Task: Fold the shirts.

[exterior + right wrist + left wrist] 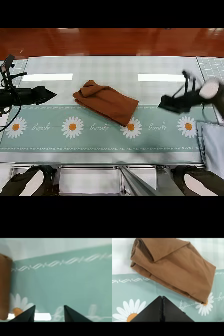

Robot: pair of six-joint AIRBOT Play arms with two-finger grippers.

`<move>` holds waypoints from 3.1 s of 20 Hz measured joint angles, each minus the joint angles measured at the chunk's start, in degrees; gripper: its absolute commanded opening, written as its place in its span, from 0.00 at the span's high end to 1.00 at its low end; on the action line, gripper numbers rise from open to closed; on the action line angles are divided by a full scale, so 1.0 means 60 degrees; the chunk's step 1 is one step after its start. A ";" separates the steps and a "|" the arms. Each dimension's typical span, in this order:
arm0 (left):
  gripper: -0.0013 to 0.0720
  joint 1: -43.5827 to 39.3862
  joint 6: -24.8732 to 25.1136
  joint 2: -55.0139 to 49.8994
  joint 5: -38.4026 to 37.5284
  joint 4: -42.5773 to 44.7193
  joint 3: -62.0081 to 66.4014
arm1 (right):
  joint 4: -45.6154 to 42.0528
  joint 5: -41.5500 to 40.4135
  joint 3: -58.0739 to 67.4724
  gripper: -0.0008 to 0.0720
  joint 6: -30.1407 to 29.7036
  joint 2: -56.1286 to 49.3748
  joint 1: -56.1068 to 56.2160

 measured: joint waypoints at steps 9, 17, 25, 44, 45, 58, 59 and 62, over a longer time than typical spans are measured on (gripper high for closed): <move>0.95 0.0000 -0.0011 0.0000 0.0000 -0.0004 0.0000 | 0.7348 -0.2055 -0.1432 0.41 -0.3734 -0.2554 0.1075; 0.95 0.0000 -0.0015 0.0000 0.0000 -0.0007 0.0000 | 0.8371 -0.1872 0.1566 0.95 -0.4346 -0.4433 0.2776; 0.95 0.0000 -0.0015 0.0000 0.0004 -0.0007 -0.0004 | 0.3512 0.0506 0.7996 0.95 -0.1752 -0.4652 0.2911; 0.95 0.0000 -0.0011 0.0000 -0.0098 -0.0007 0.0000 | 0.1202 0.6346 1.2105 0.96 -0.0182 -0.2779 -0.5974; 0.95 0.0000 -0.0011 0.0000 -0.0127 -0.0007 0.0007 | 0.1151 0.6710 1.1978 0.96 -0.0131 -0.2710 -0.6375; 0.95 0.0000 -0.0007 0.0018 -0.0186 -0.0007 0.0080 | -0.3734 0.8123 0.6368 0.64 -0.0142 0.0805 -1.0673; 0.95 0.0000 -0.0007 0.0018 -0.0186 -0.0007 0.0080 | -0.4153 0.8123 0.5701 0.40 -0.0157 0.1126 -1.0983; 0.95 0.0000 -0.0007 0.0018 -0.0182 -0.0157 0.0080 | -0.4976 0.8131 0.3996 0.42 -0.0117 0.1843 -1.1475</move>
